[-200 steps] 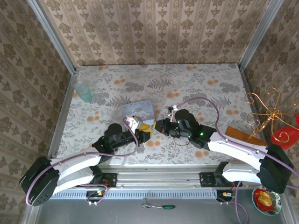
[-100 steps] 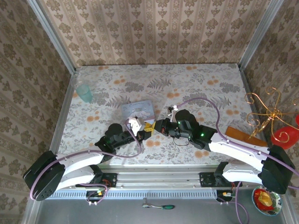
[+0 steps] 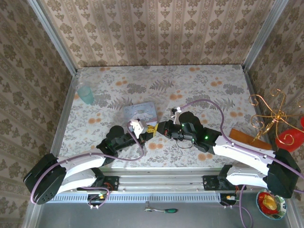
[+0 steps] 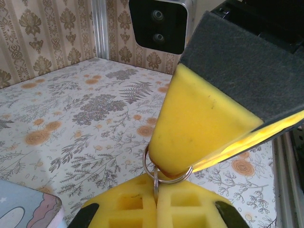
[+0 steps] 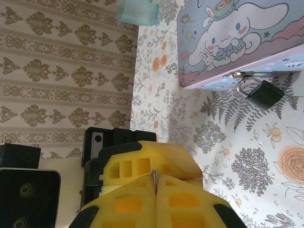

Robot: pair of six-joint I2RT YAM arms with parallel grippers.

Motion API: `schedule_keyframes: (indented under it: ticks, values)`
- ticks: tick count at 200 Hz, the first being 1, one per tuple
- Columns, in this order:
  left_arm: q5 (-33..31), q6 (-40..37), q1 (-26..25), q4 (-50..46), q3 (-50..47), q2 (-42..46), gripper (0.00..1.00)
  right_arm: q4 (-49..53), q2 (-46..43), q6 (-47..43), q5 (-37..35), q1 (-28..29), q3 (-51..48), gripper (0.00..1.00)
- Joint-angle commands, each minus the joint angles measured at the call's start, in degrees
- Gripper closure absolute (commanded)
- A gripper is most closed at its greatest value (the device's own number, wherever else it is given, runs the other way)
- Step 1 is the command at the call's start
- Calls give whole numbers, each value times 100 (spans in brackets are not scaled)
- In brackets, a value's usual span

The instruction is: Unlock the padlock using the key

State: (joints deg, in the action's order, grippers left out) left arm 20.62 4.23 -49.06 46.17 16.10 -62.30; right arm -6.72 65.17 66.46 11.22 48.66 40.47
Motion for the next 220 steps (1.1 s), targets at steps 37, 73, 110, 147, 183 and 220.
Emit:
schedule_keyframes:
  ticks: [37,73,110,147,183,220]
  values:
    - [232,-286,1,-18,-88,16,87,-166,-197,60,69,47,163,100]
    - [262,-340,54,-95,-89,32,87,-159,-206,60,69,47,172,100]
    - [323,-309,93,-91,-63,68,96,-128,-189,52,64,51,181,100]
    - [293,-243,150,-78,-65,121,100,-133,-162,39,64,47,159,100]
    - [416,-154,341,-837,169,266,100,662,-329,-900,-133,-116,305,89]
    - [488,-540,412,-2557,807,327,100,985,-973,-3894,-77,-419,167,70]
